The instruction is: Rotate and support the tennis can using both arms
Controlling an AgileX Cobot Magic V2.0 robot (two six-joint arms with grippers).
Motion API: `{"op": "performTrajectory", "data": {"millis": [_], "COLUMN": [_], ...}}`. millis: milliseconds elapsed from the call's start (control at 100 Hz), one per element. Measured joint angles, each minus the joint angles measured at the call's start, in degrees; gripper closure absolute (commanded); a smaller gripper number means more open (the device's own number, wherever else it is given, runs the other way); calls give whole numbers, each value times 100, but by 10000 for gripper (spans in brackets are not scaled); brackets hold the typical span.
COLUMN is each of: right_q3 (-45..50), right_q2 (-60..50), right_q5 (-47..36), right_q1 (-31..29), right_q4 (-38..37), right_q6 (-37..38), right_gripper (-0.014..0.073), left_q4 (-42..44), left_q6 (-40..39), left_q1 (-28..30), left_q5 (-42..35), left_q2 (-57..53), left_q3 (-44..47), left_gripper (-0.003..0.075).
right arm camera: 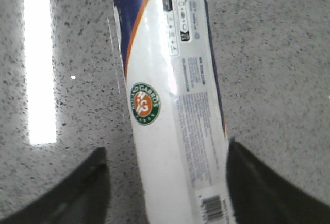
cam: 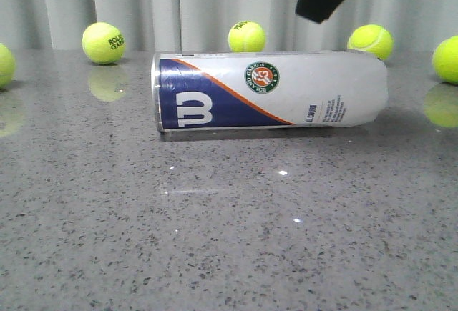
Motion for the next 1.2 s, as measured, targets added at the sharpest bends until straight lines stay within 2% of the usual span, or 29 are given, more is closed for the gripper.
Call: {"op": "performTrajectory", "data": {"millis": [60, 70, 250, 370, 490, 560, 760, 900, 1200], "right_q3": [0, 0, 0, 93, 521, 924, 2216, 3040, 4389], "right_q2": [-154, -169, -350, -363, -477, -644, -1536, -2351, -4414], "right_q5": [76, 74, 313, 305, -172, -674, -2110, -2815, -3302], "right_q1": [0, 0, 0, 0, 0, 0, 0, 0, 0], "right_q4": [0, 0, 48, 160, 187, 197, 200, 210, 210], "right_q6": [541, 666, 1920, 3114, 4237, 4601, 4863, 4873, 4719], "right_gripper": [664, 672, 654, 654, 654, 654, 654, 654, 654], "left_q4": [0, 0, 0, 0, 0, 0, 0, 0, 0], "left_q6": [0, 0, 0, 0, 0, 0, 0, 0, 0], "left_q1": [0, 0, 0, 0, 0, 0, 0, 0, 0], "left_q5": [0, 0, 0, 0, 0, 0, 0, 0, -514], "left_q2": [0, 0, 0, 0, 0, 0, 0, 0, 0], "left_q3": [0, 0, 0, 0, 0, 0, 0, 0, 0], "left_gripper": [739, 739, 739, 739, 739, 739, 739, 739, 739]}}
